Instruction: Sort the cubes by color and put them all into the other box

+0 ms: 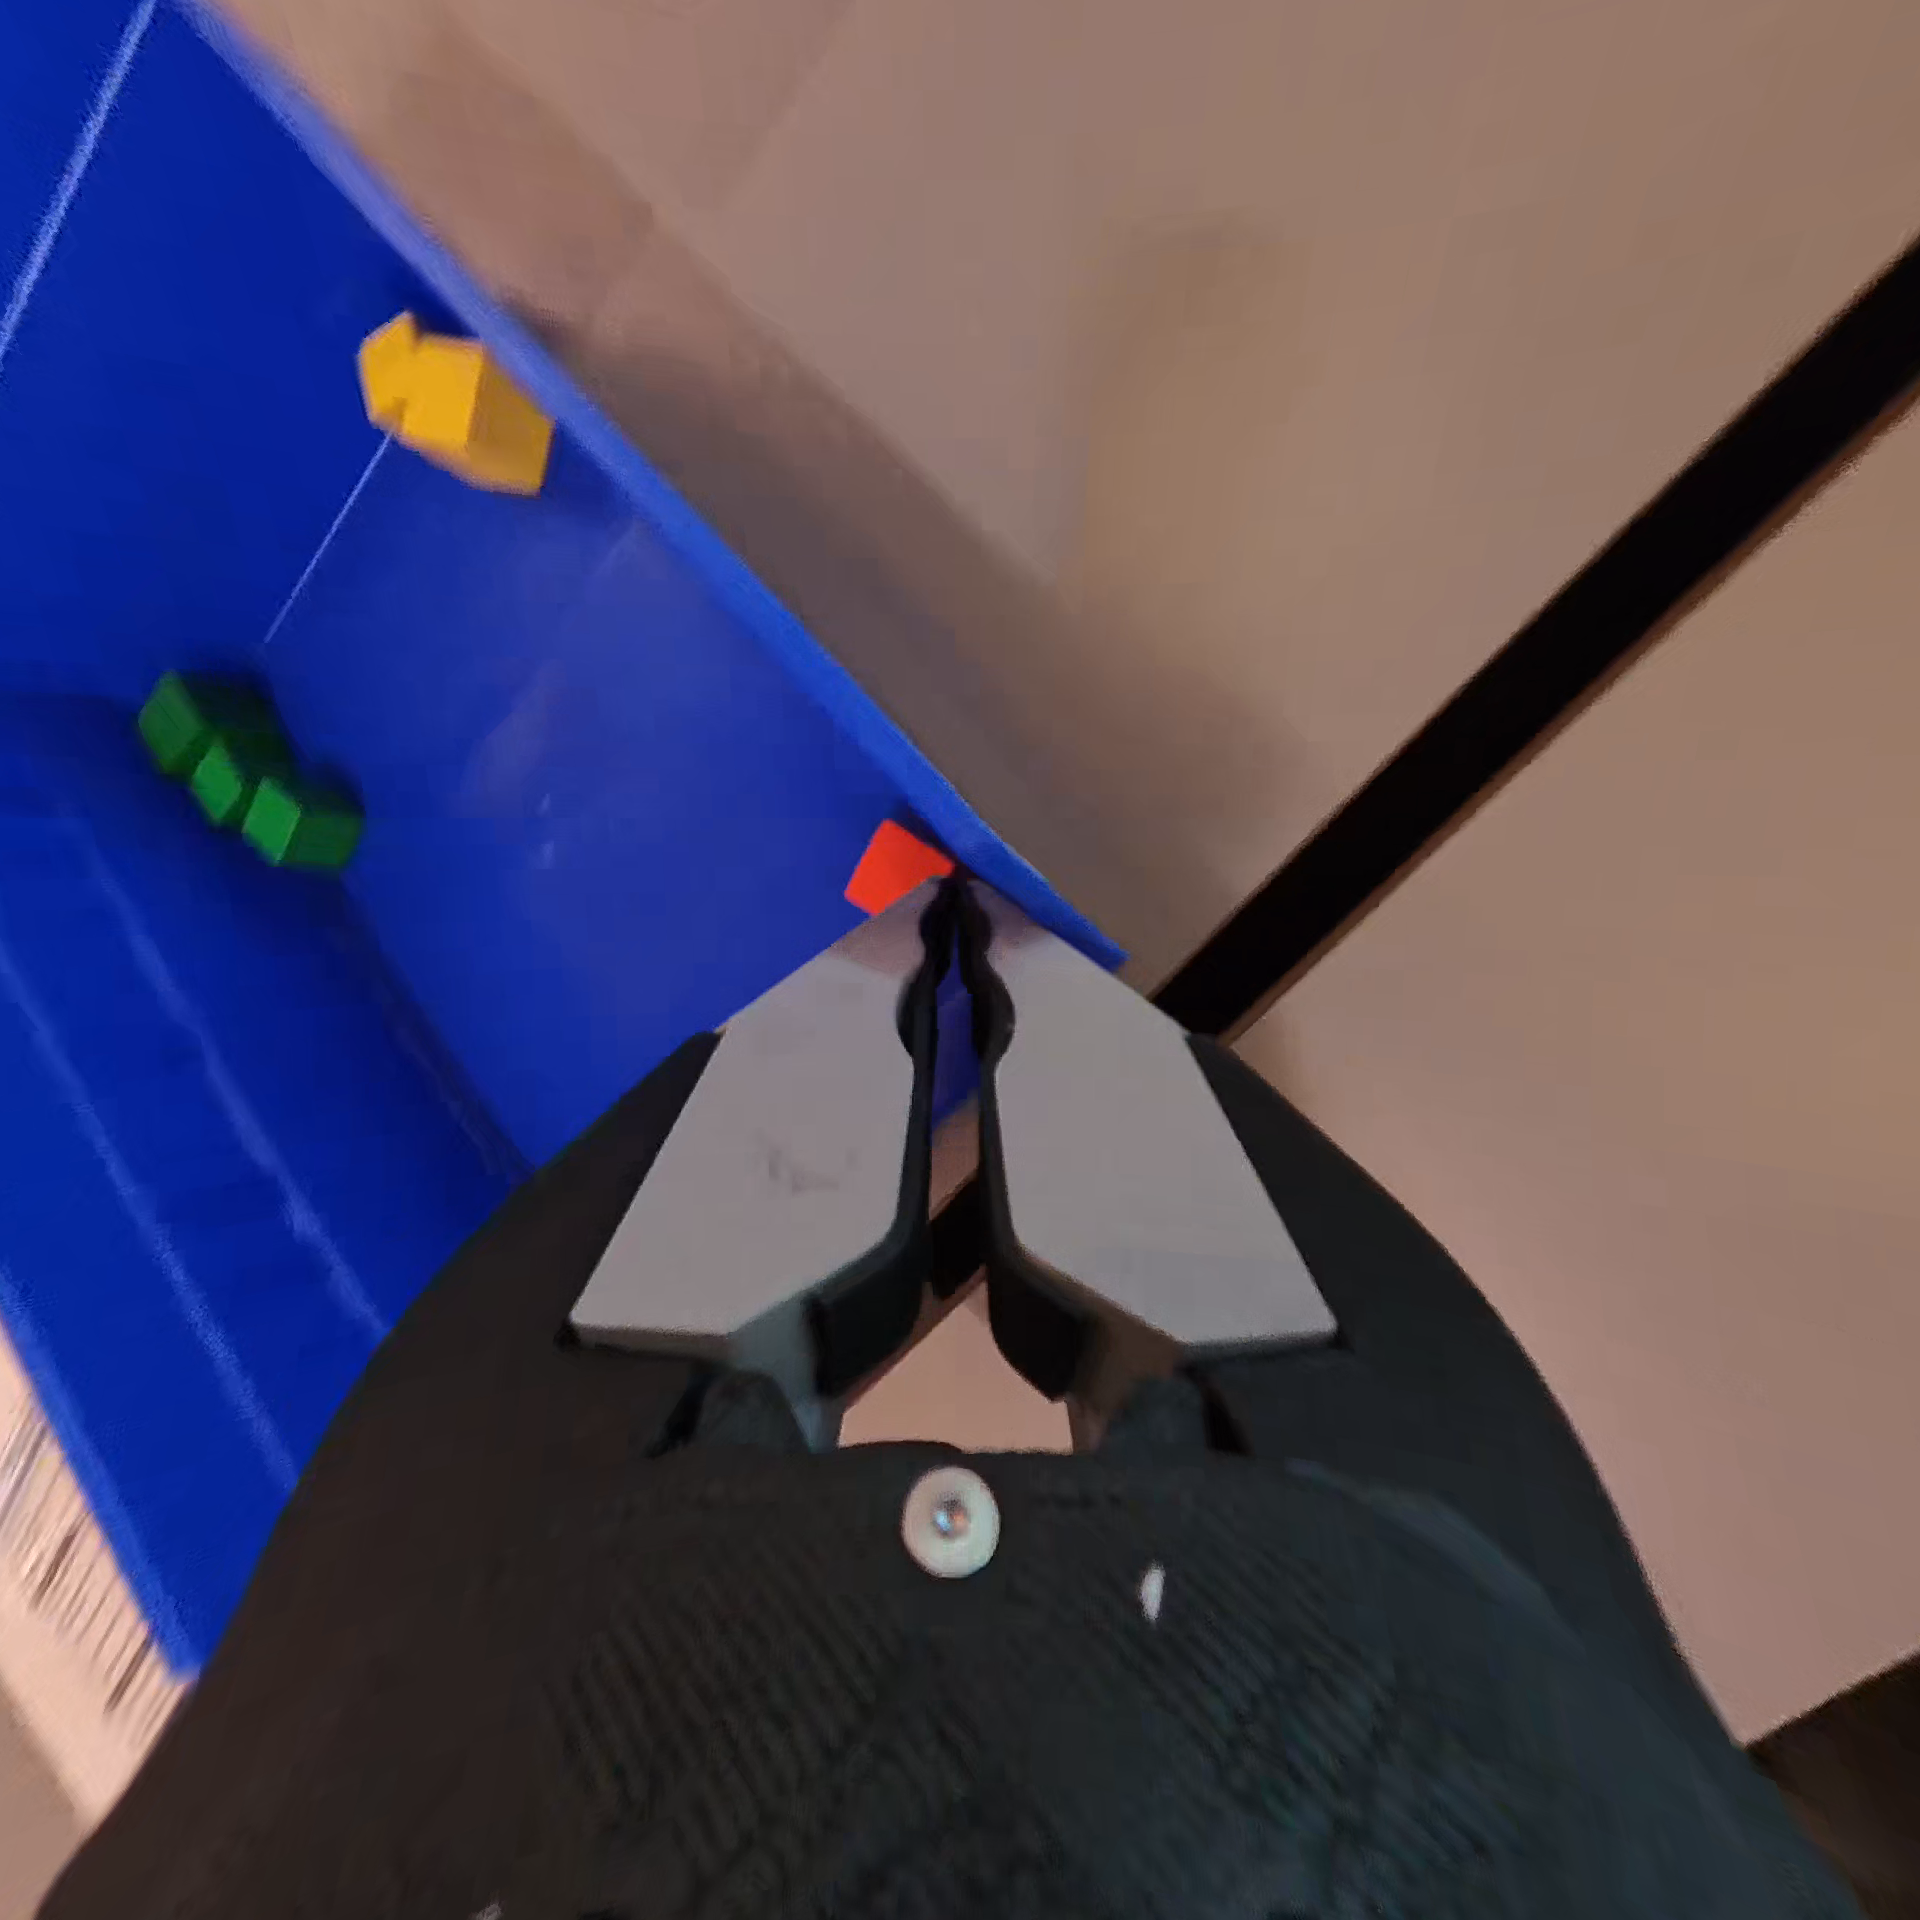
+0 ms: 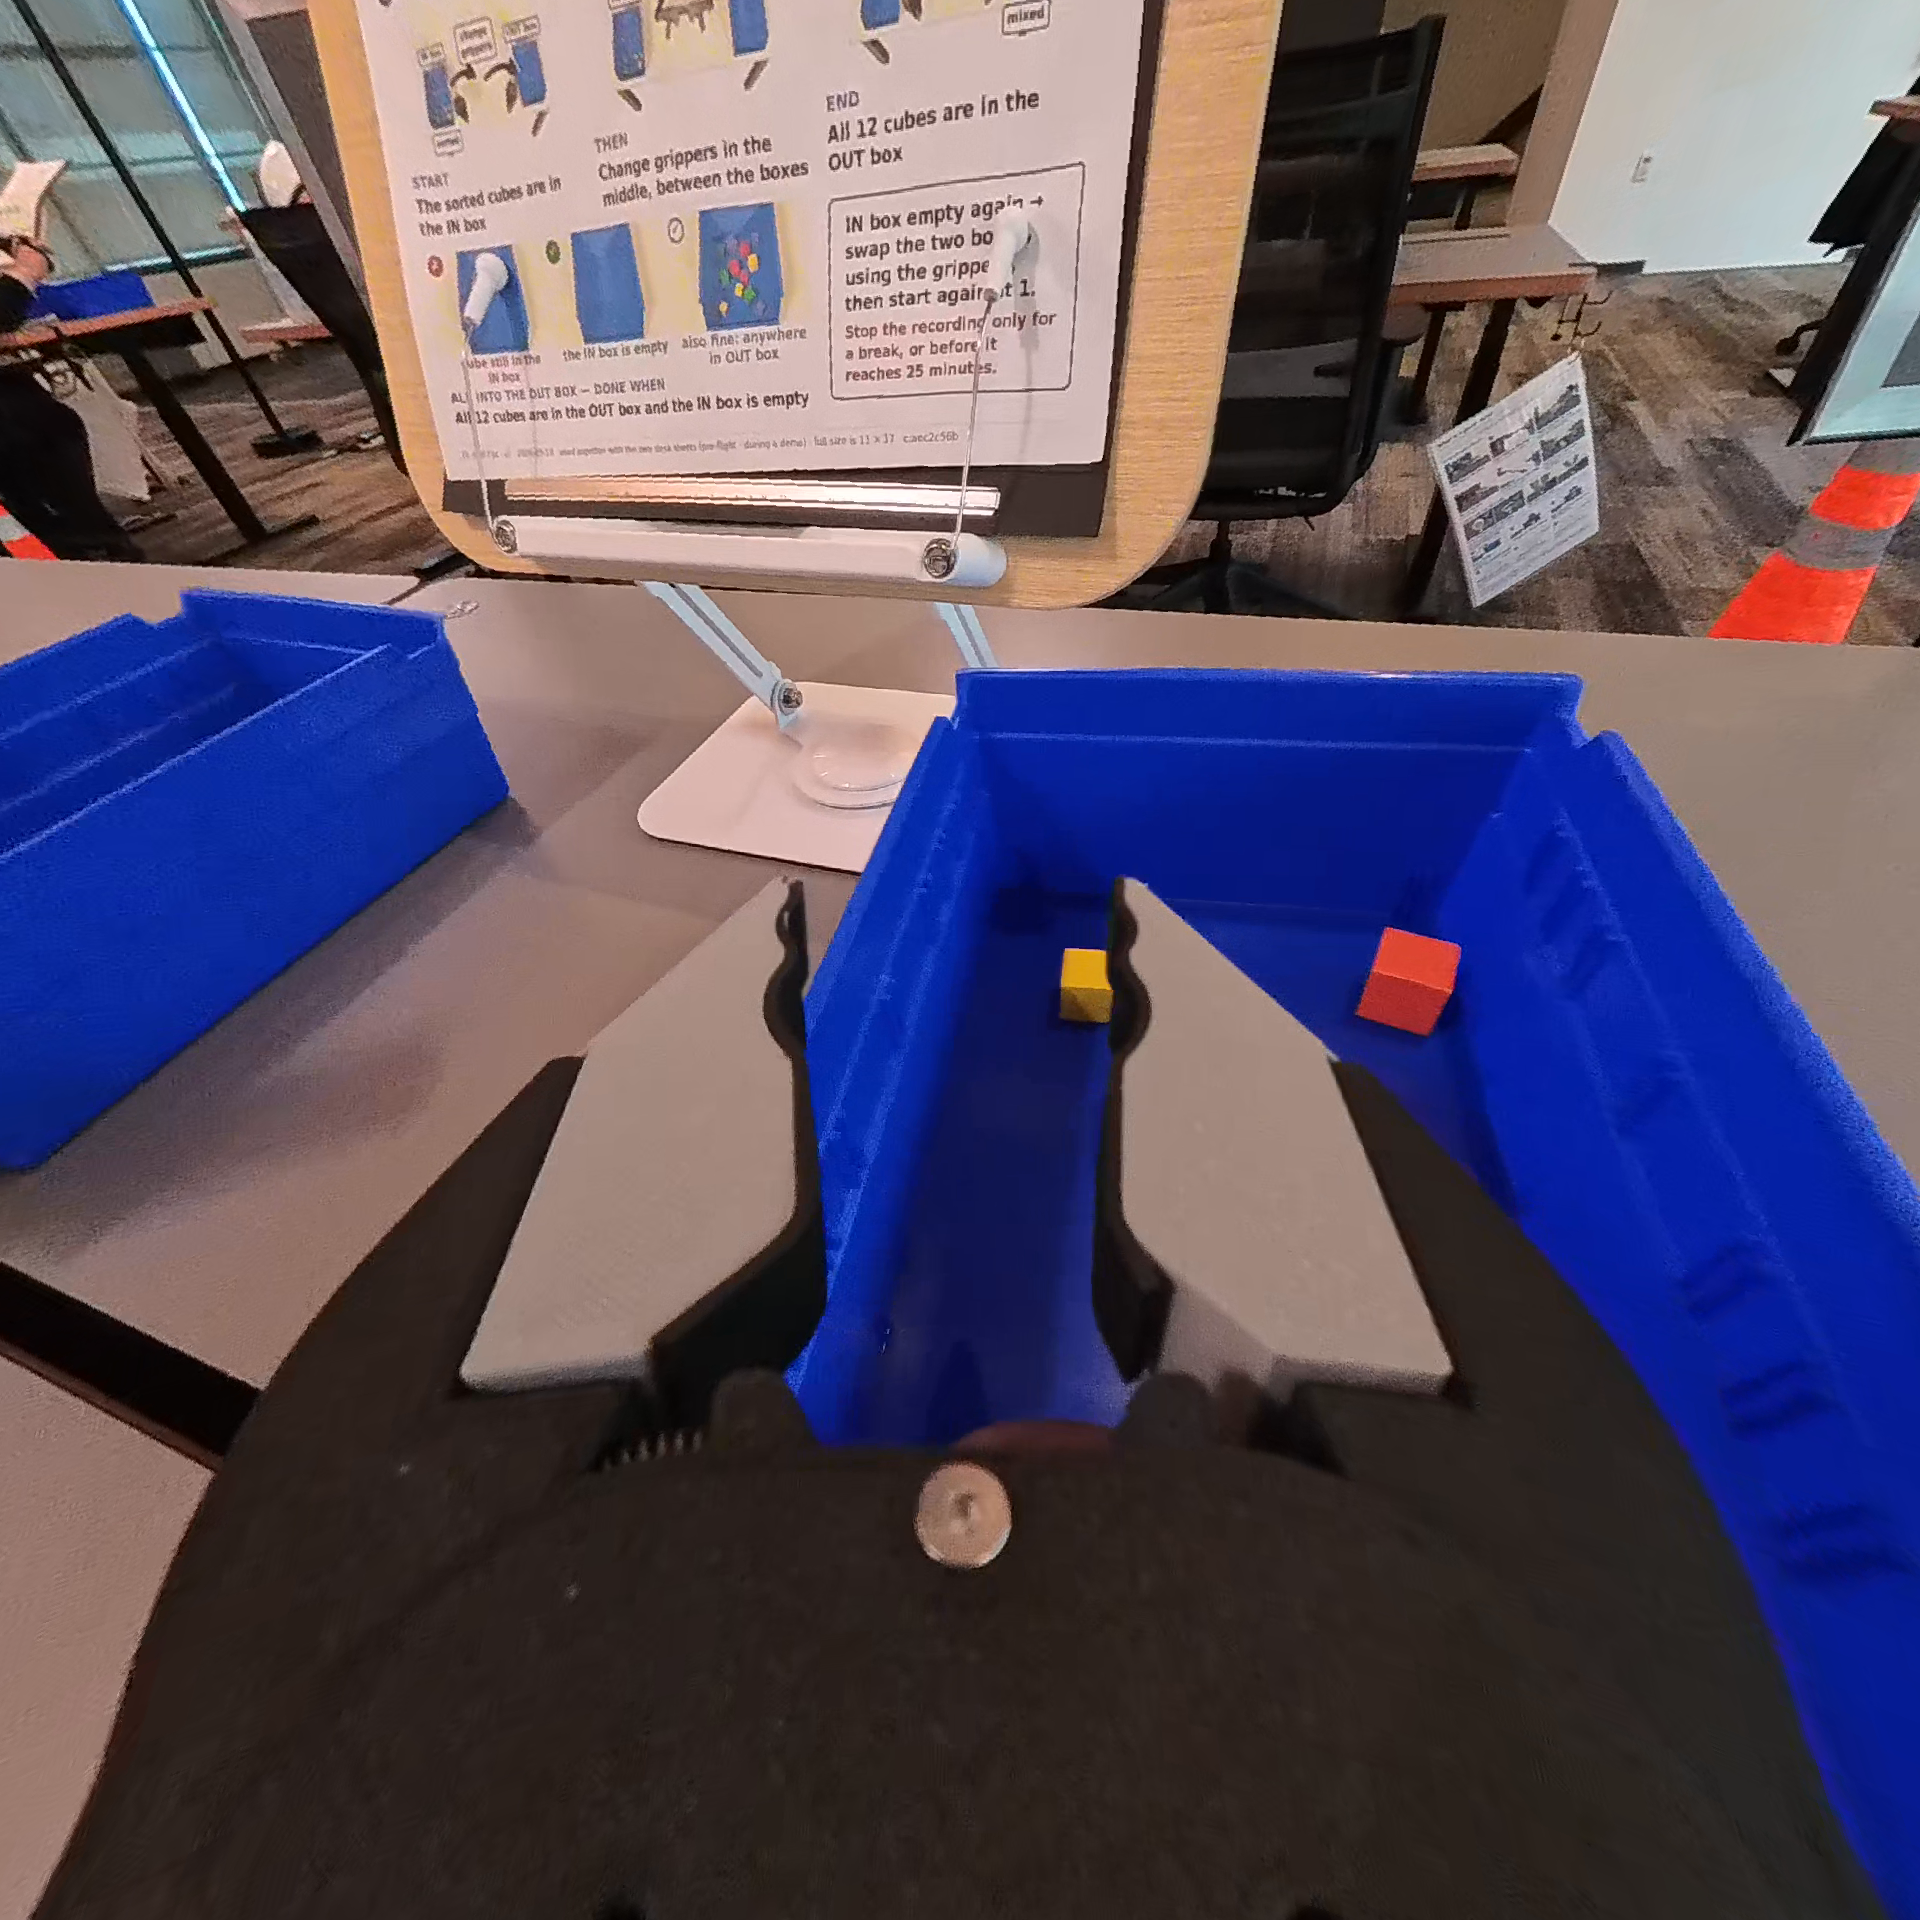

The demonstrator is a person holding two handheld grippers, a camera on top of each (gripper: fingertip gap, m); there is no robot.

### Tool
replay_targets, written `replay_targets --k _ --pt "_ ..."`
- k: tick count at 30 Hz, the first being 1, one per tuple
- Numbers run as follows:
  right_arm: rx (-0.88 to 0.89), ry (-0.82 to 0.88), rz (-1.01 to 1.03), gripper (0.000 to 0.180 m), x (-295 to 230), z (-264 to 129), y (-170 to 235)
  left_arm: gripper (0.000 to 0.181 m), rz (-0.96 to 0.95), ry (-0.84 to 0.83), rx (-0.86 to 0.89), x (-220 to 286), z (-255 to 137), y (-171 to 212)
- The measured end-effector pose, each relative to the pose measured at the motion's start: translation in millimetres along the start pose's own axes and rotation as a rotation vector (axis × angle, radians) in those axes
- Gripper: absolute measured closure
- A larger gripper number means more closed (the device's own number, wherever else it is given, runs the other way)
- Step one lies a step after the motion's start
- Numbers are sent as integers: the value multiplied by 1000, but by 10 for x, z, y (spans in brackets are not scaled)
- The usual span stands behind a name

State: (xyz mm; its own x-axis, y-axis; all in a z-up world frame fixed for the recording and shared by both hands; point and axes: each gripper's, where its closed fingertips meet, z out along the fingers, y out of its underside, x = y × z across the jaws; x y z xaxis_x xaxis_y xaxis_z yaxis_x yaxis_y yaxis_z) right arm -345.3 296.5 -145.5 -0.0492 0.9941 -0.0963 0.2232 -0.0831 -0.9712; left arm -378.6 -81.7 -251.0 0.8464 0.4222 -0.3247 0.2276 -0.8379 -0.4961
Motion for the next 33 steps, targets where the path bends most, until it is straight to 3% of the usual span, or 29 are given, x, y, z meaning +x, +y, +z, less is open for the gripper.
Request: replay_targets --k 2,6,9,11,16,20,23,24,25,26,33 --pt "-8 -7 -6 124 -28 13 15 181 -10 19 24 55 -30 -83" --pt "-14 -25 -10 124 -78 27 27 181 -59 -41 -67 -240 -176 116" --pt "-6 -42 -14 124 -128 17 4 152 -206 -93 -251 -659 -270 533" --pt "1 -52 -19 124 -160 7 -14 150 -329 -39 -356 -745 -267 740" --pt "16 -66 -18 124 -193 -4 -37 151 -517 84 -388 -818 -15 693" --pt "-3 -78 -16 124 -211 26 3 138 -570 142 -614 -750 164 965" --pt "1 -88 -26 125 -246 13 -13 118 -646 183 -644 -732 229 959" --pt "8 -87 -31 125 -249 4 -26 120 -660 197 -657 -723 231 964" --pt "14 -87 -32 126 -249 -3 -37 137 -650 194 -672 -741 221 984" --pt "15 -91 -29 126 -250 -6 -40 180 -630 203 -687 -739 208 1003" --pt "19 -116 -26 127 -301 -9 -47 181 -579 266 -627 -737 189 915"
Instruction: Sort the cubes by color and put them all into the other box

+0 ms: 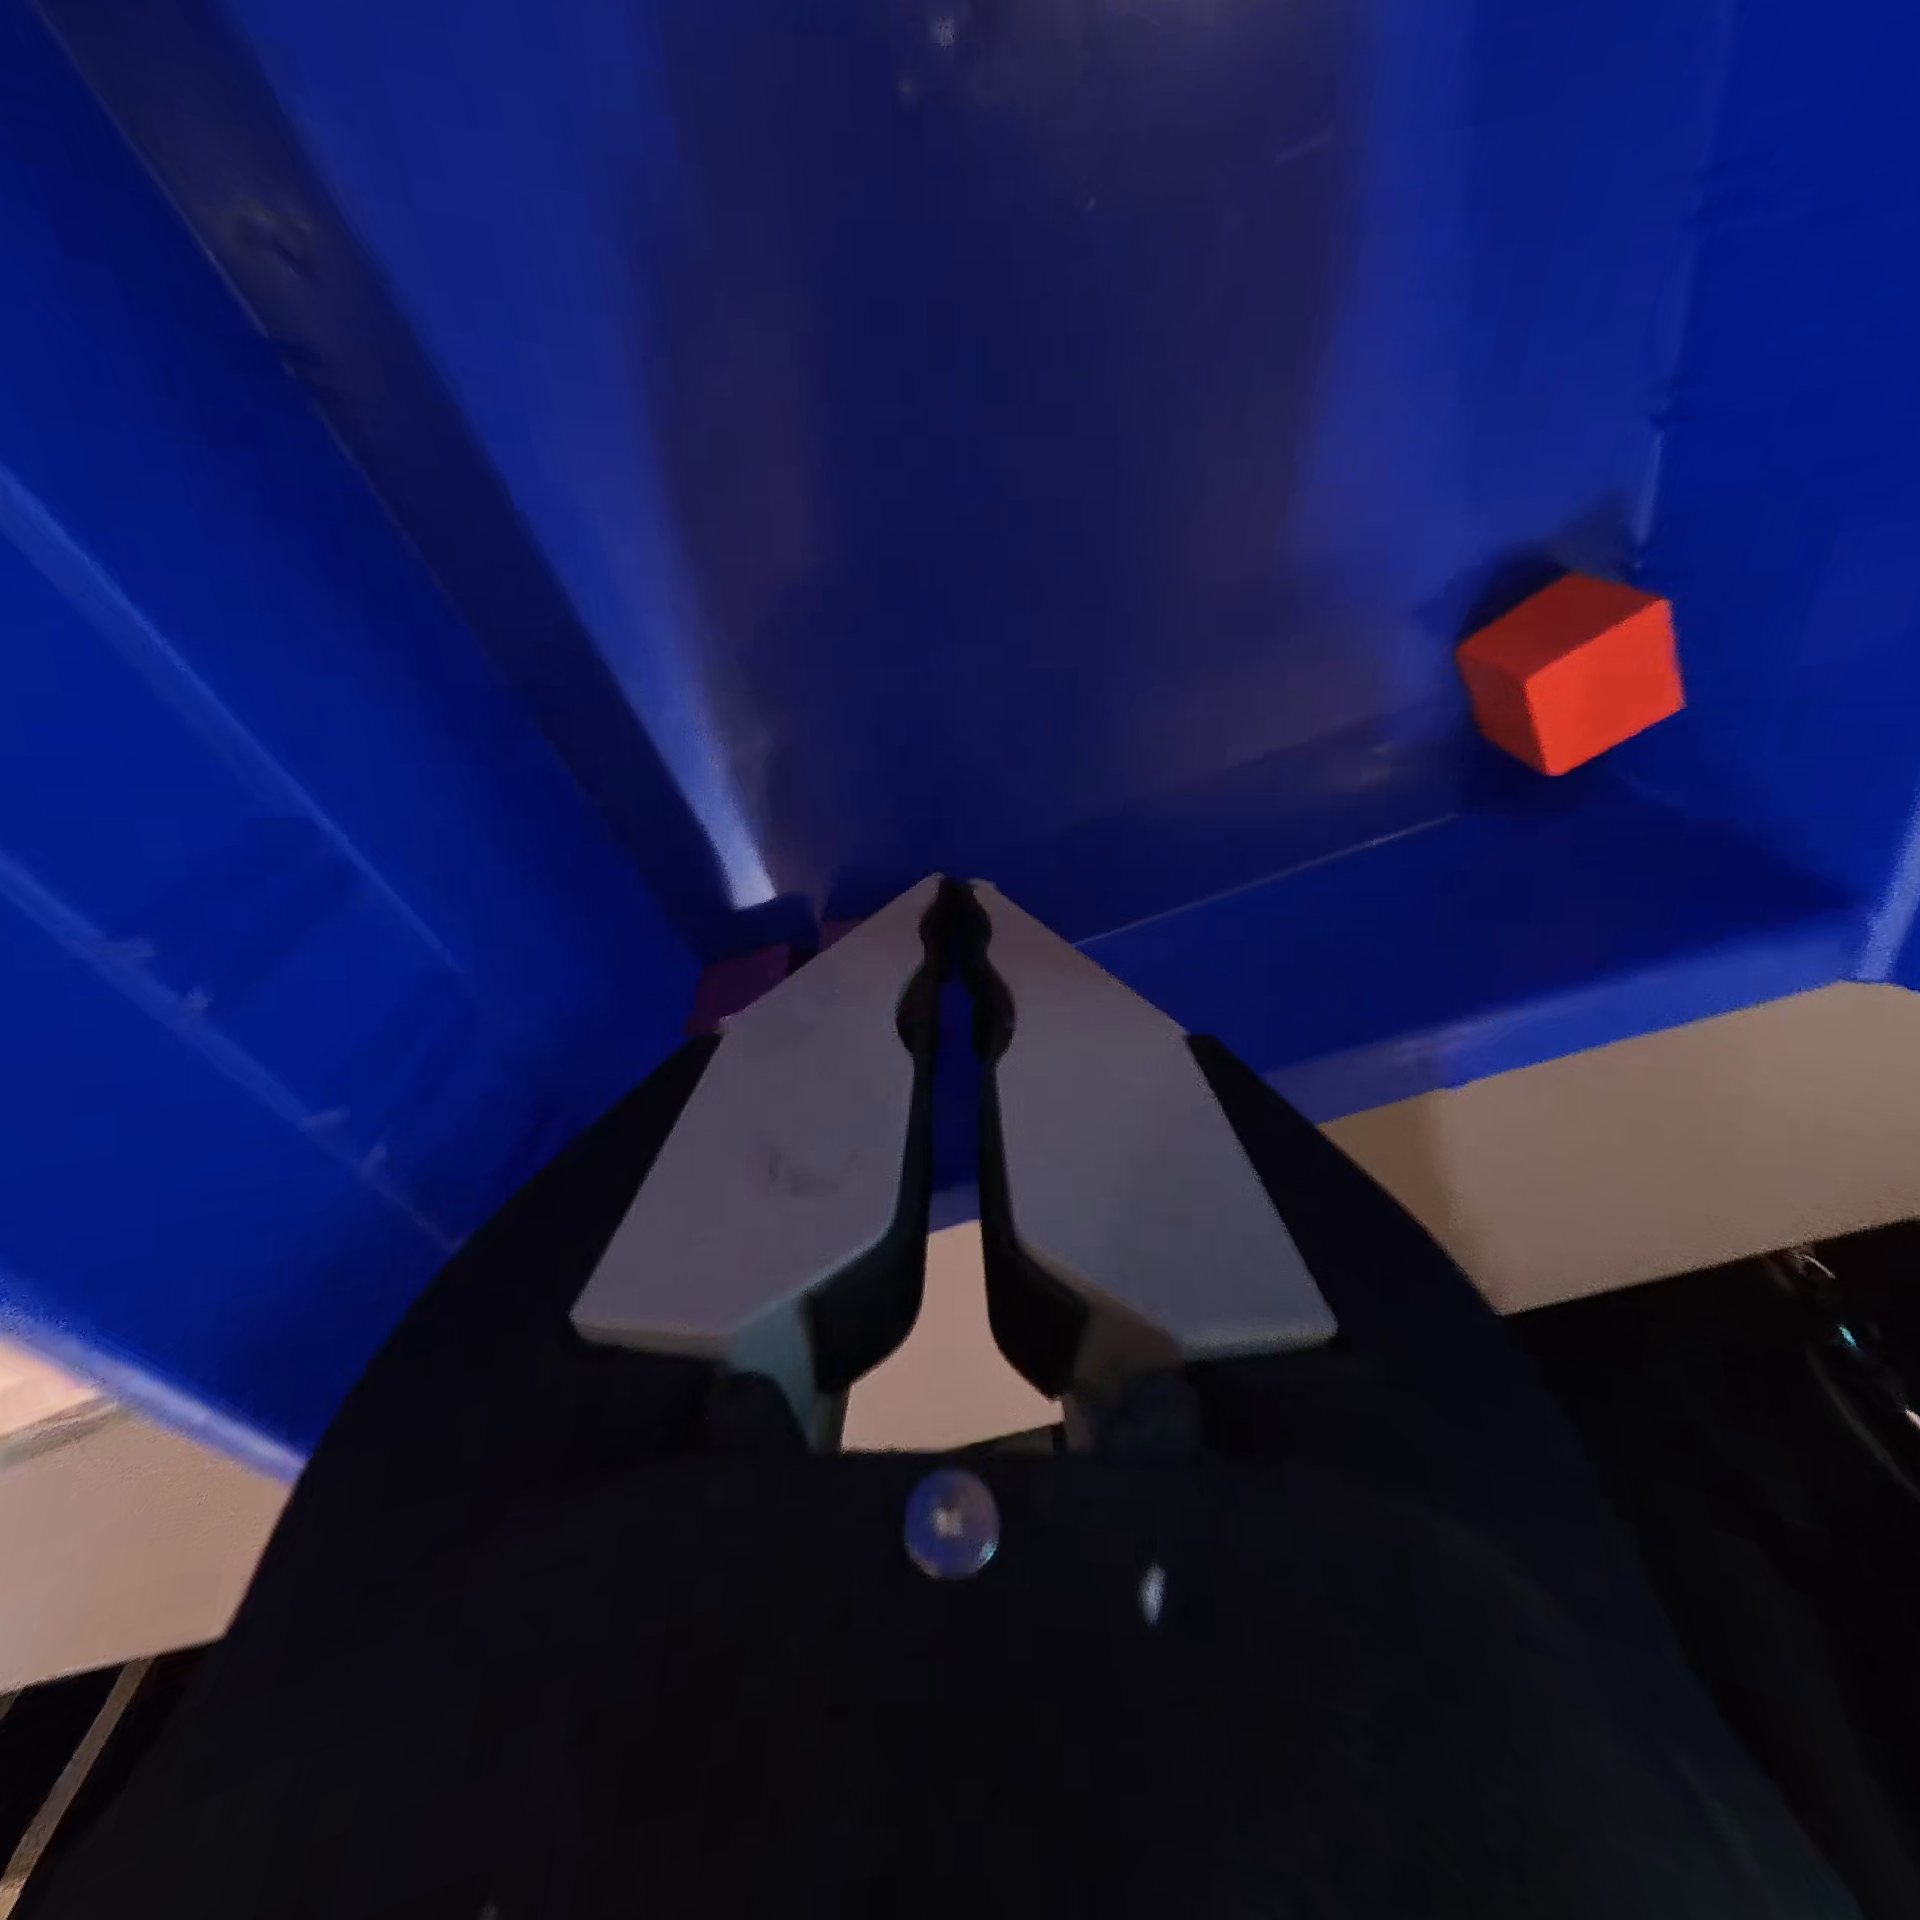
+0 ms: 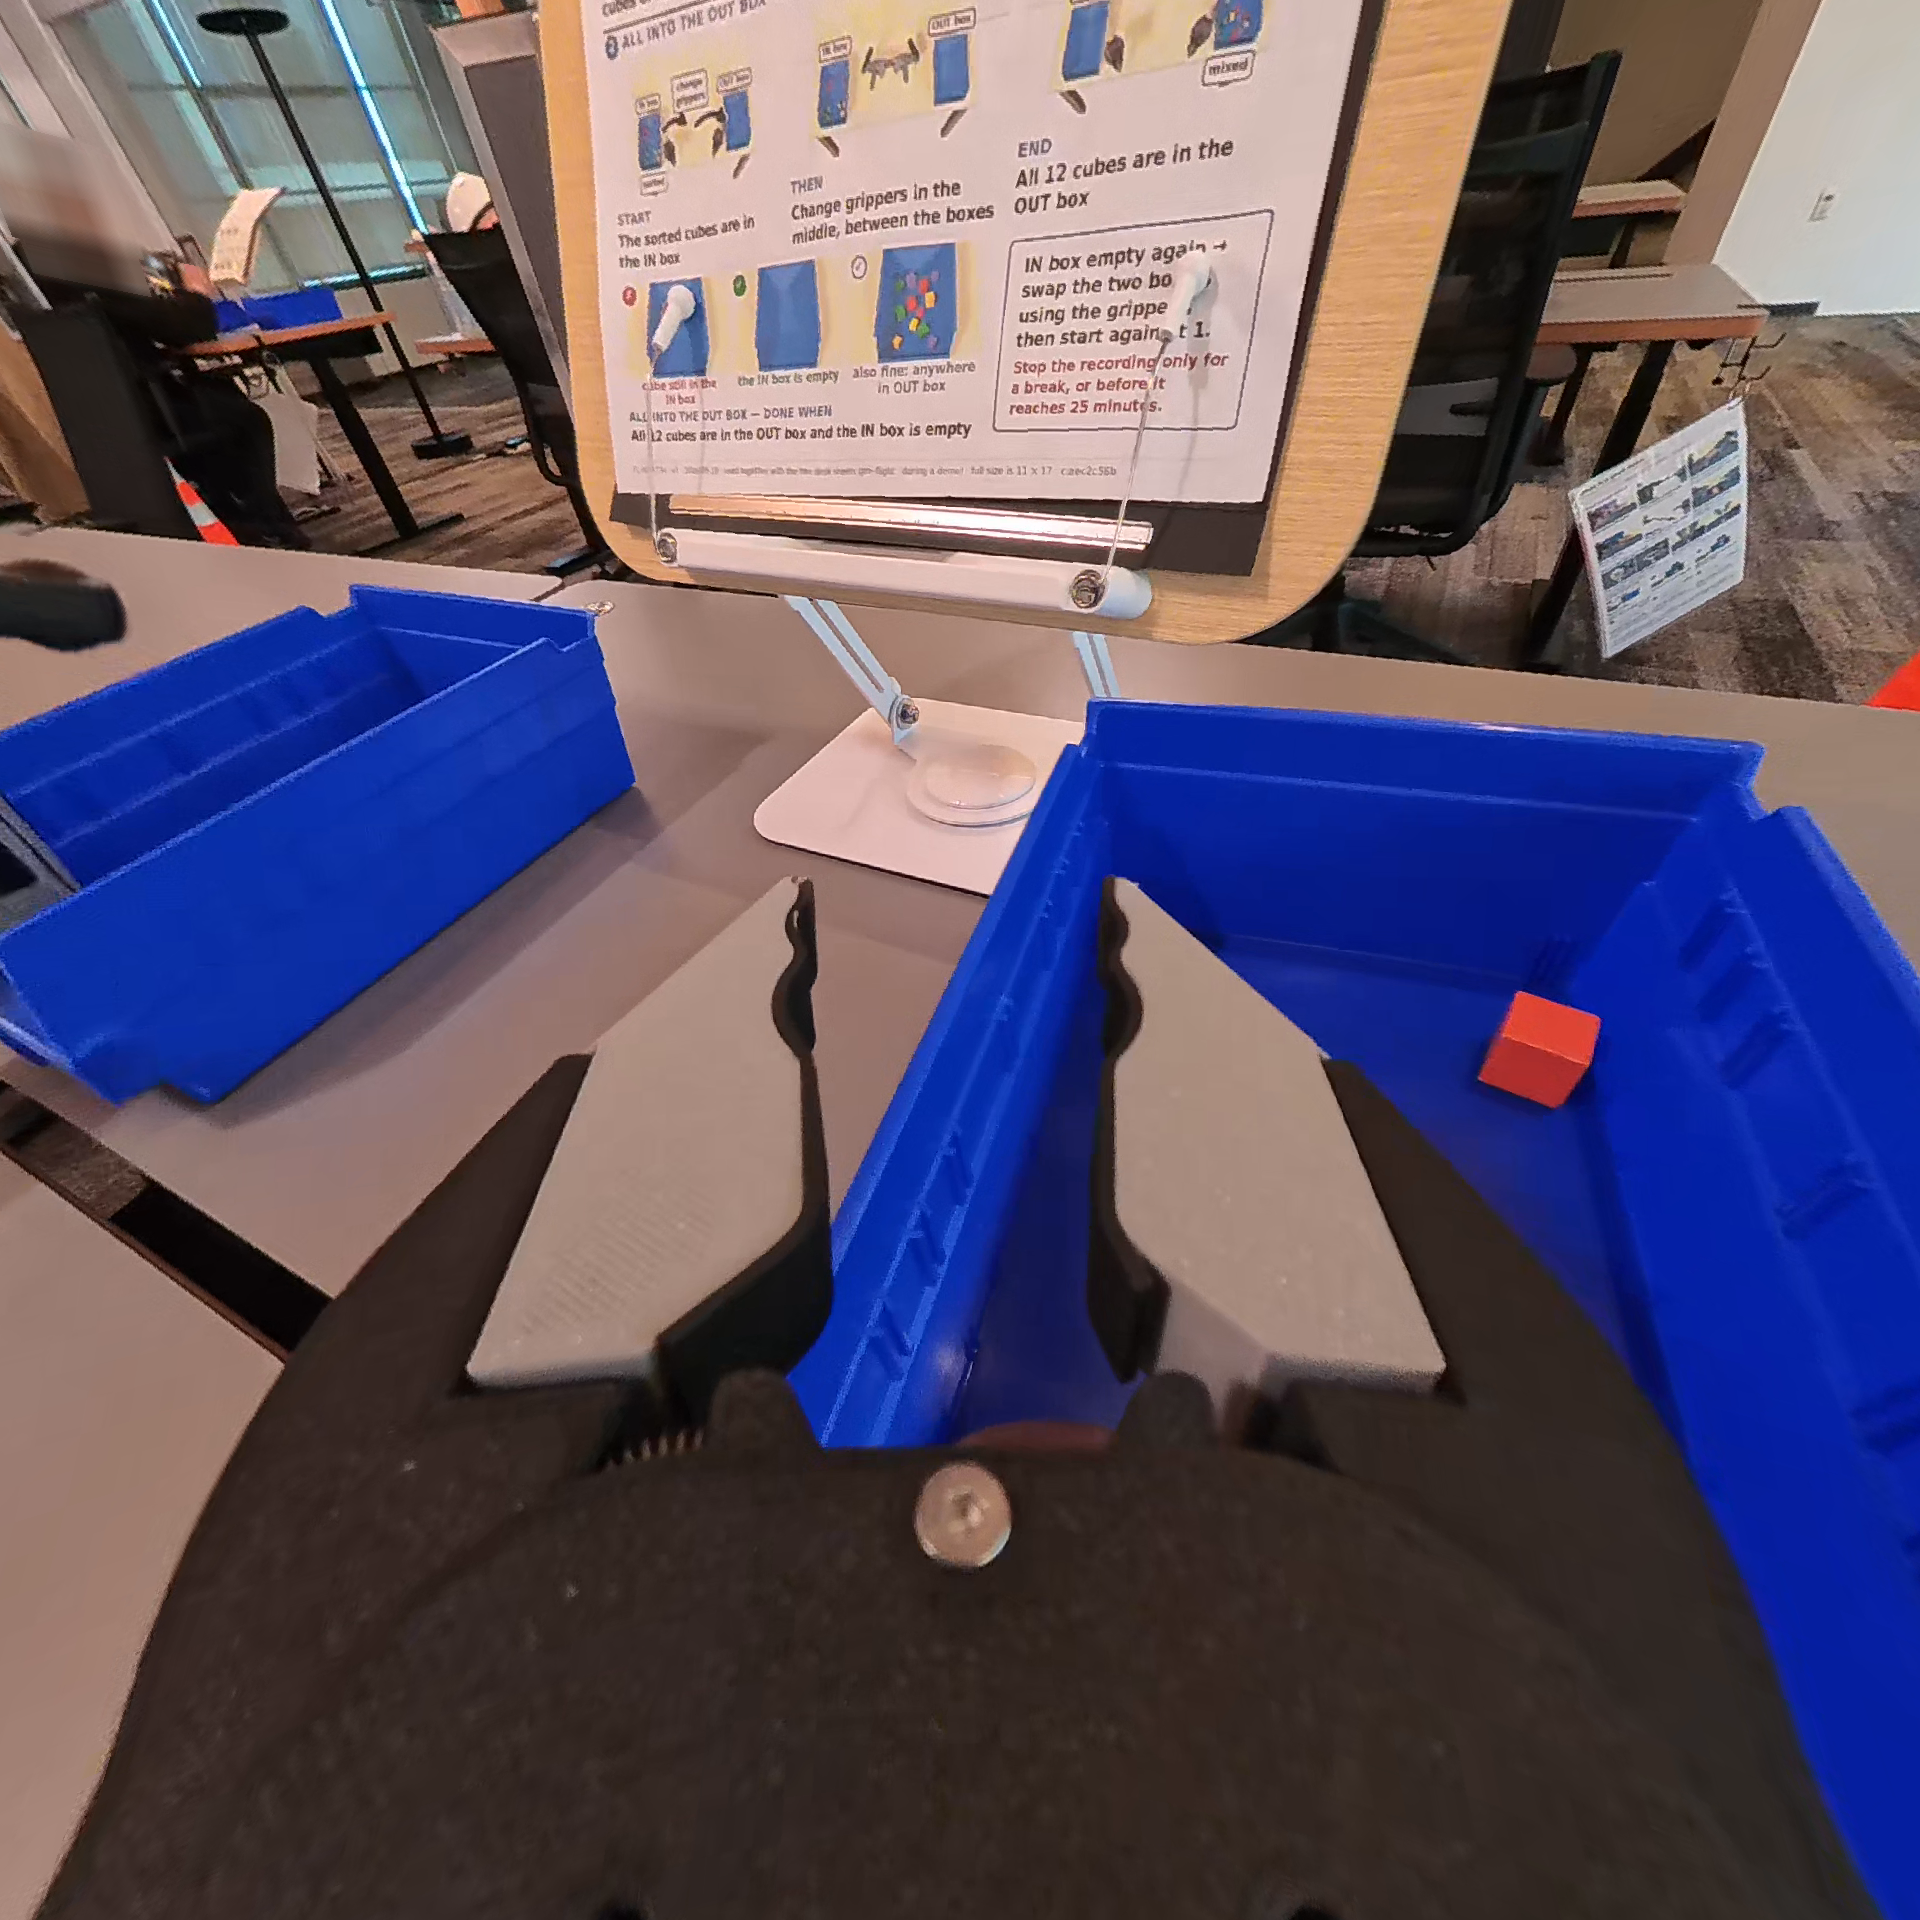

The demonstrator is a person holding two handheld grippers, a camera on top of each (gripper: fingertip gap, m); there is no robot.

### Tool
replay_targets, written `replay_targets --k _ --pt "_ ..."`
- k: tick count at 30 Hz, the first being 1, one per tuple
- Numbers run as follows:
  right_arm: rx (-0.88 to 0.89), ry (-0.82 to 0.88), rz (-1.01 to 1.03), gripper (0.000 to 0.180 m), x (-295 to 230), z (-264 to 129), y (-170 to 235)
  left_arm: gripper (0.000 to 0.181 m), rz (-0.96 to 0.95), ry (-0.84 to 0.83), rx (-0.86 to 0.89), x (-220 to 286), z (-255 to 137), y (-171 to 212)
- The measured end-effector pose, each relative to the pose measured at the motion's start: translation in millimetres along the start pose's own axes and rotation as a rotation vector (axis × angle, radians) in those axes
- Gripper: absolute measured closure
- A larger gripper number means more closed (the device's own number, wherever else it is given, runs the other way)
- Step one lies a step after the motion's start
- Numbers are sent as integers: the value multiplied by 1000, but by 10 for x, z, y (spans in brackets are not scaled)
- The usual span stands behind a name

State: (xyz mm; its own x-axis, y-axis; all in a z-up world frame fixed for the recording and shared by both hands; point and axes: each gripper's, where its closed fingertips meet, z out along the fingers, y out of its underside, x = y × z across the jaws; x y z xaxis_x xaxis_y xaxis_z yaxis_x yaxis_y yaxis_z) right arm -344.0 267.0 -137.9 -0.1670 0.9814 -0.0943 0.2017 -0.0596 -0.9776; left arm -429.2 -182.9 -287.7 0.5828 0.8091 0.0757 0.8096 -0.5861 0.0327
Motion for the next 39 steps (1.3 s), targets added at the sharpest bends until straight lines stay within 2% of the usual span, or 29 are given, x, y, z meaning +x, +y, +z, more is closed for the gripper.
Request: replay_targets --k 5,10,12,13,14,16,19,23,28,31,32,35,39 --pt "-15 -11 -15 127 -51 27 25 181 -11 57 100 5 -330 -97" --pt "-14 -16 -26 127 -85 31 18 181 -82 9 20 -142 -309 29" --pt "-16 -17 -27 127 -90 38 25 141 -111 -10 -72 -154 -187 138" --pt "-18 -18 -27 127 -92 42 30 141 -114 -65 -120 -210 -144 196" --pt "-21 -19 -28 127 -96 46 35 150 -101 -144 -122 -295 -147 177" --pt "-24 -22 -30 127 -105 55 43 138 -87 -190 -164 -304 -123 190" --pt "-25 -25 -37 127 -122 59 43 137 -82 -256 -208 -350 -105 186" --pt "-24 -30 -39 128 -131 56 39 103 -66 -207 -218 -227 -35 127" --pt "-16 -40 -37 128 -149 48 22 103 -118 -148 -260 -201 53 174" --pt "-13 -44 -43 129 -168 44 13 125 -80 -234 -237 -329 10 150" --pt "-14 -46 -45 129 -173 45 15 127 -75 -220 -237 -313 19 159" --pt "-14 -48 -43 129 -178 46 18 160 -91 -98 -215 -174 62 145" --pt "-8 -50 -34 129 -169 41 12 160 -59 -108 -233 -201 56 193"
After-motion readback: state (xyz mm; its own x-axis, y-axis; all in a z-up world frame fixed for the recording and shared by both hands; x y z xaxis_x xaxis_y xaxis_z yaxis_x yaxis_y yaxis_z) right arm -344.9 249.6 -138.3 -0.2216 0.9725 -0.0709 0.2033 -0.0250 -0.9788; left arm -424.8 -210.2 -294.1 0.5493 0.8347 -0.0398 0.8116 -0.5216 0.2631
